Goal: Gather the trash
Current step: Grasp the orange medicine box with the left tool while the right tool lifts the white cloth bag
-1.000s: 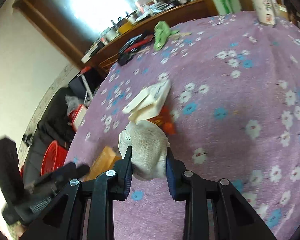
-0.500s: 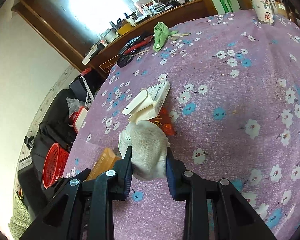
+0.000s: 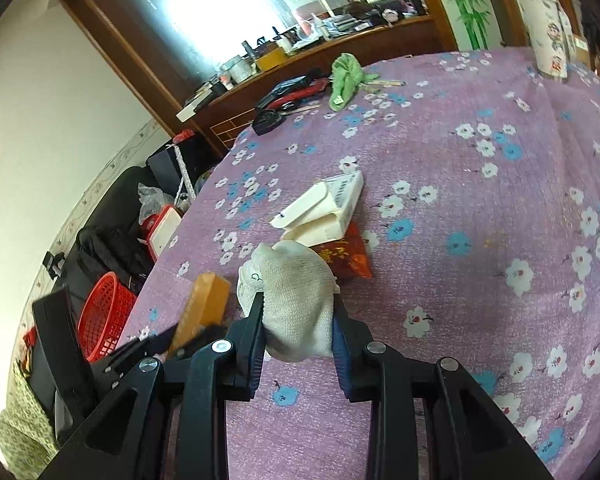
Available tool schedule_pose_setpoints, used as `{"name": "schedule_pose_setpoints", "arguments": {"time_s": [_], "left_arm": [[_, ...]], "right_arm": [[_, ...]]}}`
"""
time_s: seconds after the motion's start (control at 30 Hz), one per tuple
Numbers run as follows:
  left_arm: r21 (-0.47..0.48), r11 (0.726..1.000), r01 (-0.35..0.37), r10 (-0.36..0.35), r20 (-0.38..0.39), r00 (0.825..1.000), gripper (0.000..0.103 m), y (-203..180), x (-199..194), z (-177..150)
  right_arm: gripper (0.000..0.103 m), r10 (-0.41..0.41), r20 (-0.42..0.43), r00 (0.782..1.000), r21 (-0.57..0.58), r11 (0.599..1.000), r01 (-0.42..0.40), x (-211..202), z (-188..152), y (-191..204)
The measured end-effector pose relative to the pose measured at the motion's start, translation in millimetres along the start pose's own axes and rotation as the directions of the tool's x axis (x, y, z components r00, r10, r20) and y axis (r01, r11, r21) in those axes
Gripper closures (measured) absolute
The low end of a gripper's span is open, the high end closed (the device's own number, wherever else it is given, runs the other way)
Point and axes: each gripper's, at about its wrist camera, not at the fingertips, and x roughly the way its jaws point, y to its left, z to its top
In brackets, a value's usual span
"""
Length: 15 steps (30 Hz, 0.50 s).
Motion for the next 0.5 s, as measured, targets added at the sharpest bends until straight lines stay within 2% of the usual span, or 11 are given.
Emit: {"name": "schedule_pose_setpoints", "arguments": {"time_s": [0.2,0.27,0.5], "left_arm": [[-0.067,0.997,-0.038,0.047,0.132,0.990,0.056,13.6,-13.5,5.0],[-0.064,0.995,-0.071,0.081,0.179,0.980,0.056,13.8,-19.9,5.8],[-0.038,0.997,-0.065,0.071,0.182,0.981,0.056,11.0,-20.3,6.2]], "right_arm": [[0.071,0.000,0.002,1.000,-0.057,0.998,0.000,3.5,-3.6,13.8],[0.071,-0.001,-0.003,1.000,-0.072,0.997,0.001,6.1,-5.0,17.4],[0.071,-0.017,-0.004,1.000,-0.101,0.995,0.017,10.2,-7.2,23.0]]}}
